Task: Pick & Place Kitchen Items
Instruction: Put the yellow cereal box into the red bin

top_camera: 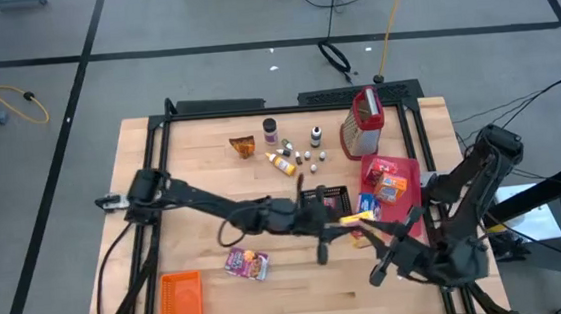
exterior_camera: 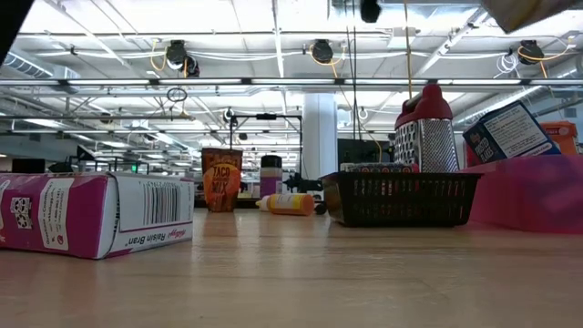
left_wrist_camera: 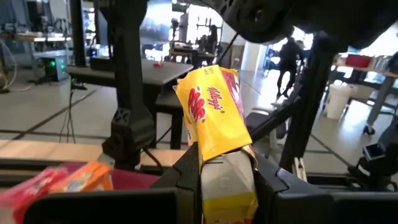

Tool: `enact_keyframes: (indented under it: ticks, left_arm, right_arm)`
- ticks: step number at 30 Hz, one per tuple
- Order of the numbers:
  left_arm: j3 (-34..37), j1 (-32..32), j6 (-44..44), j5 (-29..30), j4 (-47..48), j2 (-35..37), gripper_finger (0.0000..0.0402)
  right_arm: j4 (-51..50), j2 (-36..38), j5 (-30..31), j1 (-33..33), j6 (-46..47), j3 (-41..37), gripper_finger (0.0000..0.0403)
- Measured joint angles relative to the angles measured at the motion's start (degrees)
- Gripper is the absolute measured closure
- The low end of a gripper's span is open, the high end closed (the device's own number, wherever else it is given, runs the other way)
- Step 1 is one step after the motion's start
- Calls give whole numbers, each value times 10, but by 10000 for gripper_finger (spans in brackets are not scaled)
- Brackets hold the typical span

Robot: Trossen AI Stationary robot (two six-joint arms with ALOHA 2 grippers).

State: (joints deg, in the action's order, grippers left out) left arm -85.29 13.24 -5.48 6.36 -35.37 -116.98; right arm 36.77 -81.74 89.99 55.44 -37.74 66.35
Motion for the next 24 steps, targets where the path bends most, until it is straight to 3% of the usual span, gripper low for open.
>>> enact_keyframes:
  ticks: [11,24]
  left_arm:
    - [-147,-69,-10,-71,41,-111,330]
    - [-287,-101,14,-89,107,-222,330]
  right_arm:
    - [-17,64,0,21,-22,0,349]
    - [-38,70,0,19,-36,-31,349]
